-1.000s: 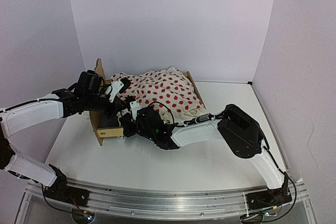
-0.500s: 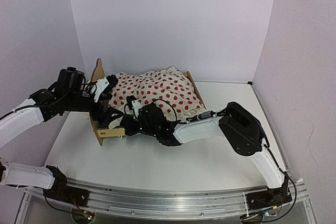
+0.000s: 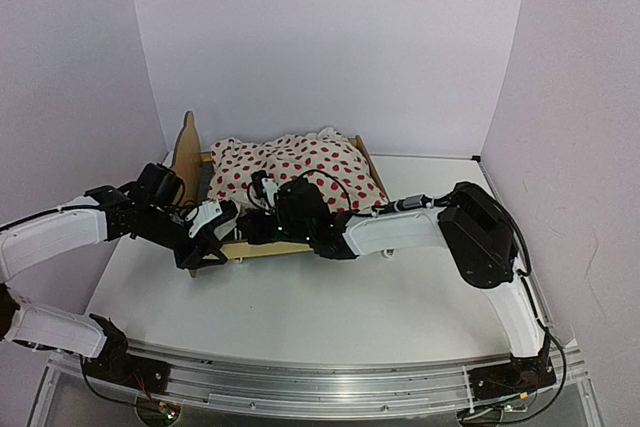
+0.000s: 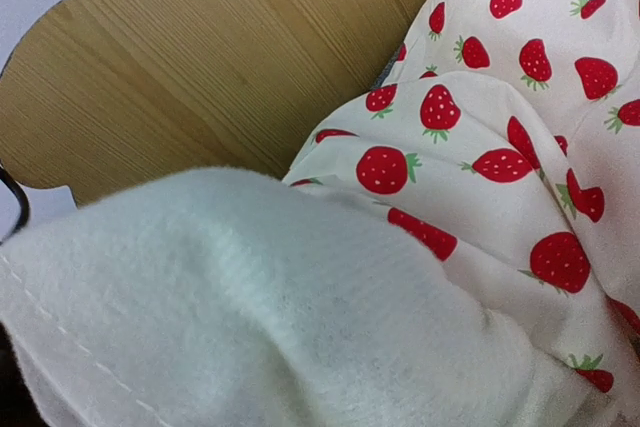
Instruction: Set up the pet bed
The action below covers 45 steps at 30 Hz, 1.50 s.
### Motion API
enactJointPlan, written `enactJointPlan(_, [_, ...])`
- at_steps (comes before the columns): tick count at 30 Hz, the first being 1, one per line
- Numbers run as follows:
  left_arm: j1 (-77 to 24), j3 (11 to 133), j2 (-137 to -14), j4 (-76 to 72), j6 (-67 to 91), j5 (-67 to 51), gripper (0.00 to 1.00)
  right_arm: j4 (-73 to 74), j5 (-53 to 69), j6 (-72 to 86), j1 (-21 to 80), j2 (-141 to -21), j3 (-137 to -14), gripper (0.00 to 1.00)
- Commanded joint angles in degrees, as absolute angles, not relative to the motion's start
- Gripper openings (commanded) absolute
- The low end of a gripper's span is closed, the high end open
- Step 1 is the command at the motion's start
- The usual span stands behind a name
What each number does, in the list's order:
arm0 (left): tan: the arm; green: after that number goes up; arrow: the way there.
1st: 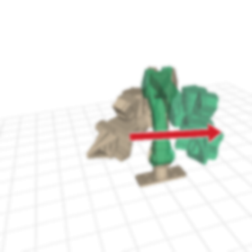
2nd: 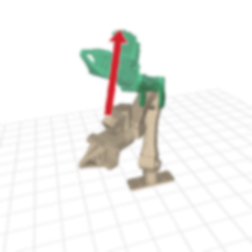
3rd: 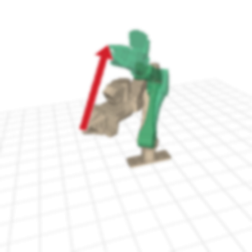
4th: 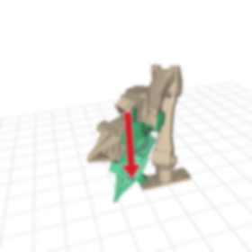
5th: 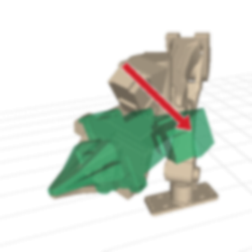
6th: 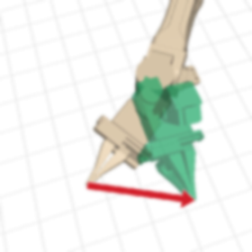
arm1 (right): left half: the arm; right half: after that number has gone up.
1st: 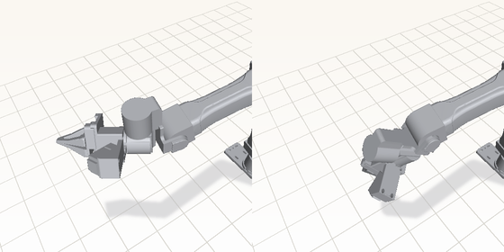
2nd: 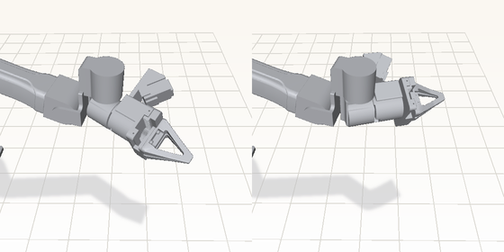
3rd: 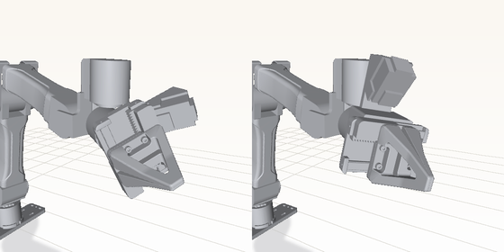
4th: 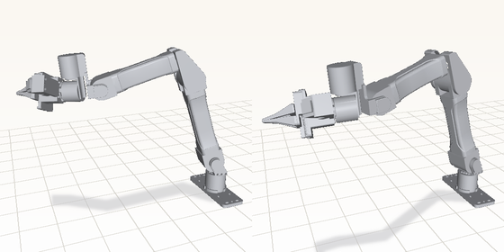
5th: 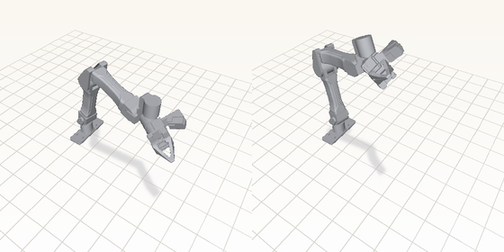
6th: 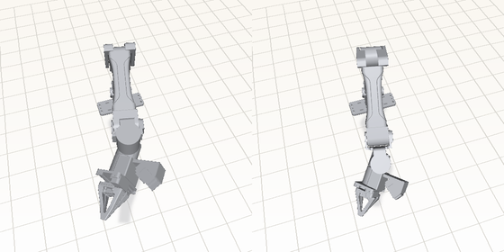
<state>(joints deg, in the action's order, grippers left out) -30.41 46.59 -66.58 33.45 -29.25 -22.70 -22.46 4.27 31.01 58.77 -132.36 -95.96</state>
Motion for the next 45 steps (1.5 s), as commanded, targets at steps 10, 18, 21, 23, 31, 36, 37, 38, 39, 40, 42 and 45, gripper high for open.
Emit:
enactJointPlan(10, [-30.06, 45.2, -74.2, 15.25, -19.6, -16.31, 0.42, -12.95, 7.92, 42.74, 58.8, -127.78, -101.46, 0.0])
enactJointPlan(18, [-29.99, 44.04, -77.15, 8.32, -17.0, -11.92, 0.28, -14.73, 6.3, 42.76, 58.73, -124.74, -98.64, 0.0])
enactJointPlan(21, [-29.97, 44.11, -77.34, 6.9, -16.16, -11.54, 0.23, -15.11, 6.41, 42.7, 58.67, -124.86, -98.5, 0.0])
enactJointPlan(23, [-29.98, 44.71, -77.39, 6.69, -15.62, -11.93, 0.16, -15.2, 6.49, 42.85, 58.62, -125.19, -98.31, 0.0])
enactJointPlan(31, [-29.98, 47.52, -75.3, 14.76, -14.86, -12.54, 0.0, -15.23, 5.59, 42.63, 57.56, -126.33, -97.7, 0.0])
enactJointPlan(36, [-30.01, 53.59, -72.1, 26.97, -13.51, -18.64, 0.0, -14.6, 4.53, 40.84, 57.18, -128.59, -97.87, 0.0])
enactJointPlan(37, [-29.99, 54.72, -71.16, 29.15, -13.39, -21.23, 0.0, -14.53, 4.61, 40.94, 57.19, -129.18, -97.99, 0.0])
enactJointPlan(38, [-29.97, 55.75, -70.14, 31.29, -13.33, -24.3, 0.0, -14.53, 4.69, 41.23, 57.19, -129.78, -98.06, 0.0])
enactJointPlan(39, [-29.97, 56.54, -69.25, 32.92, -13.19, -28.18, 0.0, -14.58, 4.78, 41.7, 57.16, -130.34, -98.08, 0.0])
enactJointPlan(40, [-29.97, 57.06, -68.55, 34.17, -13.03, -31.97, 0.0, -14.59, 4.9, 42.11, 57.2, -130.77, -98.14, 0.0])
enactJointPlan(42, [-29.97, 57.17, -67.21, 36.27, -12.78, -37.88, 0.0, -14.59, 5.13, 42.29, 57.2, -131.55, -98.55, 0.0])
enactJointPlan(45, [-29.97, 55.9, -66.28, 37.24, -12.4, -44.42, 0.0, -14.57, 5.35, 42.18, 57.19, -132.24, -99.03, 0.0])
